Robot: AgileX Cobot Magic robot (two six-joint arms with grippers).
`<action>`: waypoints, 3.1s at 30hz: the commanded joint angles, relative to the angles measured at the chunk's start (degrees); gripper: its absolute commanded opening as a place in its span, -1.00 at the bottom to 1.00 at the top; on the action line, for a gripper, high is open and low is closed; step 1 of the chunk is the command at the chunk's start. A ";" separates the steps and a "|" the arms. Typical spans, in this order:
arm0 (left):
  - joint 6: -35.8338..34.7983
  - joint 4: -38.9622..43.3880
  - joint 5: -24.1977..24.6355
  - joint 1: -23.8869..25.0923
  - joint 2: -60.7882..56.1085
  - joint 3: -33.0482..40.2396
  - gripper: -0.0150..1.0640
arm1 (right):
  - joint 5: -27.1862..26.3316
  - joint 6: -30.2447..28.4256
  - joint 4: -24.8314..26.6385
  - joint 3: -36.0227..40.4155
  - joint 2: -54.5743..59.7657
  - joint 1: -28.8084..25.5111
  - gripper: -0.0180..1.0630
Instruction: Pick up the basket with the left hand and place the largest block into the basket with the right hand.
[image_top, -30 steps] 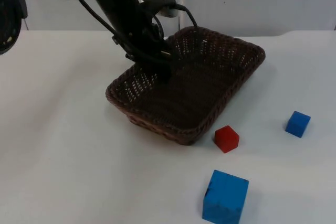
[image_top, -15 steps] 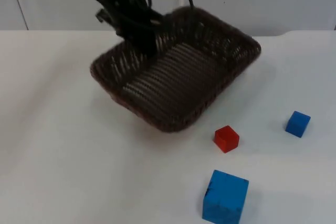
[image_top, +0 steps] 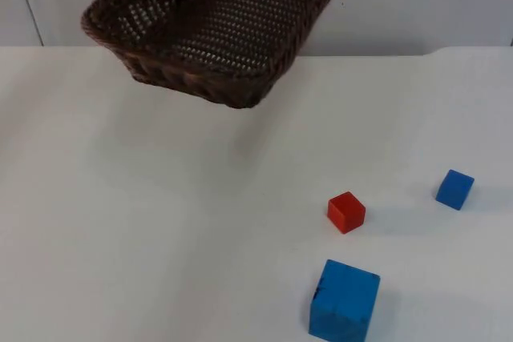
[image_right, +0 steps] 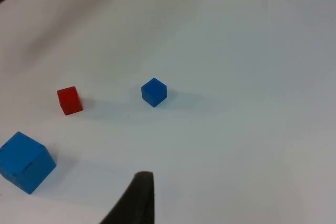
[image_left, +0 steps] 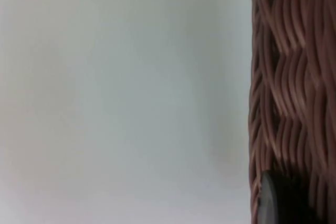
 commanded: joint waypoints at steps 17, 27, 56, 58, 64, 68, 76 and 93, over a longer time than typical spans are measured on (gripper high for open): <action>2.41 -1.81 -3.42 0.24 -18.85 27.77 -0.98 | -0.43 0.03 -0.22 0.08 -0.21 -0.36 0.97; 2.62 -6.17 -11.38 6.84 -30.91 48.97 -0.98 | -0.43 -0.19 -0.12 0.08 -0.21 -0.36 0.97; 2.11 -7.73 -17.51 17.13 -61.53 80.64 -0.98 | -0.43 -0.17 0.01 0.08 -0.21 -0.36 0.97; 2.47 -7.73 -17.51 17.13 -61.53 80.64 -0.98 | -0.43 -0.17 0.01 0.08 -0.21 -0.36 0.97; 2.51 -7.36 -17.51 17.13 -61.53 80.64 -0.98 | -0.43 -0.17 0.37 0.08 -0.21 -0.36 0.97; 2.51 -7.36 -17.51 17.13 -61.53 80.64 -0.98 | -0.70 -0.17 1.57 0.08 -0.21 -0.36 0.97; 2.51 -7.55 -17.81 17.13 -61.53 80.64 -0.98 | -1.22 -2.59 6.84 -0.16 5.07 -0.36 0.97; 2.51 -7.53 -17.59 17.13 -61.53 80.64 -0.98 | -7.64 -13.29 19.08 -11.96 35.59 -0.36 0.97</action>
